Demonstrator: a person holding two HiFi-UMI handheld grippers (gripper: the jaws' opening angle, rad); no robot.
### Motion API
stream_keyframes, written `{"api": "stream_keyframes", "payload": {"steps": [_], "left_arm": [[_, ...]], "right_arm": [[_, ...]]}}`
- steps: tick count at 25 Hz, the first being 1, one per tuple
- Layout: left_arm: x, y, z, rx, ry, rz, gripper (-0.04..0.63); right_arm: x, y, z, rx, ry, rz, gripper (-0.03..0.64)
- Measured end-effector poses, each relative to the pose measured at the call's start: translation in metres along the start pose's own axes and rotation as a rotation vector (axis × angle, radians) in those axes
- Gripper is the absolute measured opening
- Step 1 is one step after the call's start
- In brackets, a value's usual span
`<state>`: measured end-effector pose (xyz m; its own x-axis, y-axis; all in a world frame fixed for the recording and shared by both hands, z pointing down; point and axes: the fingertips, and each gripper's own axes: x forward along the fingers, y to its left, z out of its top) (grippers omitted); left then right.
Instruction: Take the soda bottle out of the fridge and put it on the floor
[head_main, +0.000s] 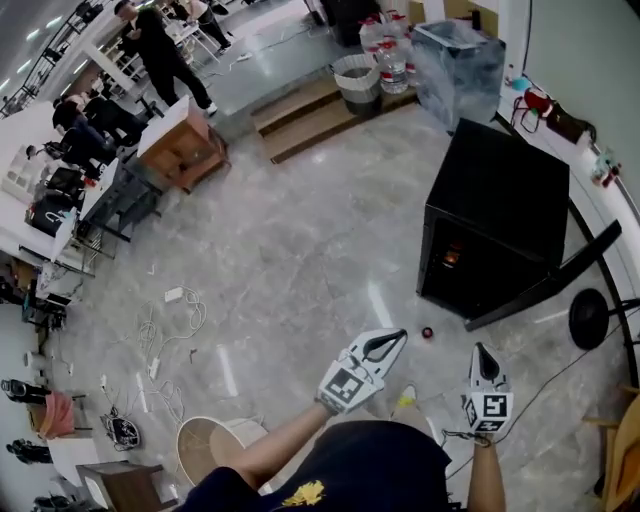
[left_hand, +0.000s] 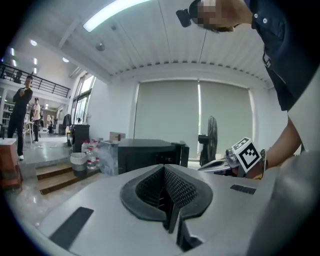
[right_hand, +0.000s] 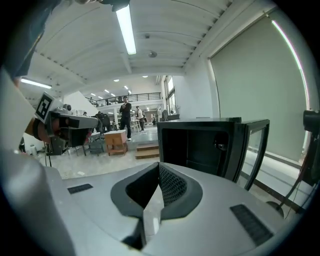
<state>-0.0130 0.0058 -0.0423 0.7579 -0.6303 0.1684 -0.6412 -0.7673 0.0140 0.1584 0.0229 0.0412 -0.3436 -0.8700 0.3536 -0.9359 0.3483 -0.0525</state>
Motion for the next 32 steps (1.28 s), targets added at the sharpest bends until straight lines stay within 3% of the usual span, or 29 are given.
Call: {"api": "stream_keyframes", "payload": {"steps": [4,7,10,13,19,27,32], "left_arm": [[-0.080,0.058,0.036,-0.106,-0.068,-0.007,0.017],[-0.093,0.077,0.045,-0.126,-0.081,-0.024,0.017],[-0.056,0.064,0.028,-0.088,-0.044,-0.050,0.017],[-0.029,0.062,0.031,-0.037,-0.073,-0.080,0.016],[-0.043,0.041,0.059,-0.031,-0.119,-0.133,0.017],[-0.067,-0.005,0.043,-0.011,-0.106,-0.192,0.017],[-0.074,-0.013,0.037,0.015,-0.084,-0.204,0.017]], "right_arm": [[0.005,0.081,0.063,0.003,-0.062,-0.060,-0.005],[-0.005,0.094,0.093,0.011,-0.092,-0.098,-0.006],[-0.022,0.055,0.079,0.011,-0.097,-0.122,-0.005],[-0.021,0.036,0.083,-0.036,-0.121,-0.123,-0.005],[-0.038,0.065,0.110,-0.094,-0.122,-0.078,-0.005],[-0.063,0.076,0.102,-0.142,-0.151,-0.101,-0.005],[-0.077,0.077,0.094,-0.105,-0.162,-0.124,-0.005]]}}
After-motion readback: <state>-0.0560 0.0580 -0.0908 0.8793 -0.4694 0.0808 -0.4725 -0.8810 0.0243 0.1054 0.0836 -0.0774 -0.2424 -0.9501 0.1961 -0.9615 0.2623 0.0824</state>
